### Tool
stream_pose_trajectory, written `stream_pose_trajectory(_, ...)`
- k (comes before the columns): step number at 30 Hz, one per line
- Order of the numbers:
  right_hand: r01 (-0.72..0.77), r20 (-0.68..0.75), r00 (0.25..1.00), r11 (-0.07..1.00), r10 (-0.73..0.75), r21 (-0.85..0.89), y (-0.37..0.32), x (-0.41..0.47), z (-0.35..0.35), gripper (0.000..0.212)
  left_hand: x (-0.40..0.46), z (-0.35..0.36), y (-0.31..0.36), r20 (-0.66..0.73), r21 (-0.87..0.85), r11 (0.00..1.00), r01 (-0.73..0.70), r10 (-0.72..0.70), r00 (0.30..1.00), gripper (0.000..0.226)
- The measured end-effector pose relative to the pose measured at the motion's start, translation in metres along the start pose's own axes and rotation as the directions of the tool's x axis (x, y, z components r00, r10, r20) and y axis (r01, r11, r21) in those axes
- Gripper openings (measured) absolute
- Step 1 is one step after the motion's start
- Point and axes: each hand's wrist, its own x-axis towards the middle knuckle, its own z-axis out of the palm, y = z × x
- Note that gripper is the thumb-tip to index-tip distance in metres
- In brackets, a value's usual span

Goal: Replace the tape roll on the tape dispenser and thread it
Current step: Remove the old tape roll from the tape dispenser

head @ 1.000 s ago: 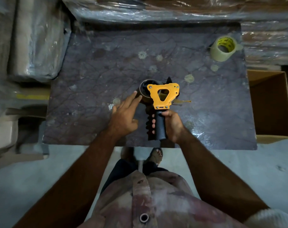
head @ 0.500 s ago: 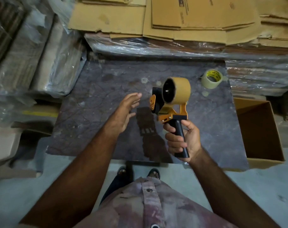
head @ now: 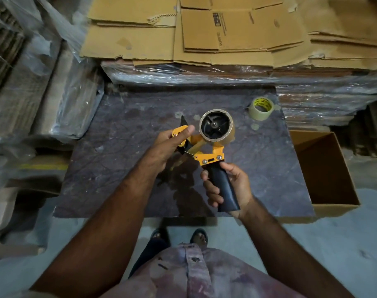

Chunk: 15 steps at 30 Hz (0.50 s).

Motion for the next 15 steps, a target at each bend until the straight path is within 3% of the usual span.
stream_pose_trajectory(3, -0.027, -0.197, 0.98, 0.994, 0.005, -0.106, 0.001, -0.001, 0.001, 0.027, 0.0, -0.002, 0.005, -0.059, 0.07, 0.996, -0.057, 0.061, 0.996, 0.047)
stream_pose_trajectory(9, -0.165, -0.437, 0.897, 0.969, 0.07, -0.184, -0.002, 0.006, 0.013, 0.015, 0.0, 0.003, 0.011, -0.098, 0.346, 0.934, -0.09, 0.131, 0.986, 0.065)
stream_pose_trajectory(12, -0.162, -0.455, 0.888, 0.971, 0.067, -0.173, 0.001, 0.007, 0.017, 0.011, -0.003, 0.0, 0.011, -0.081, 0.369, 0.928, -0.054, 0.089, 0.993, 0.069)
stream_pose_trajectory(15, -0.155, -0.451, 0.89, 0.977, 0.075, -0.144, 0.001, 0.003, 0.019, 0.016, -0.009, -0.01, 0.004, -0.015, 0.309, 0.95, -0.038, 0.045, 0.999, 0.054)
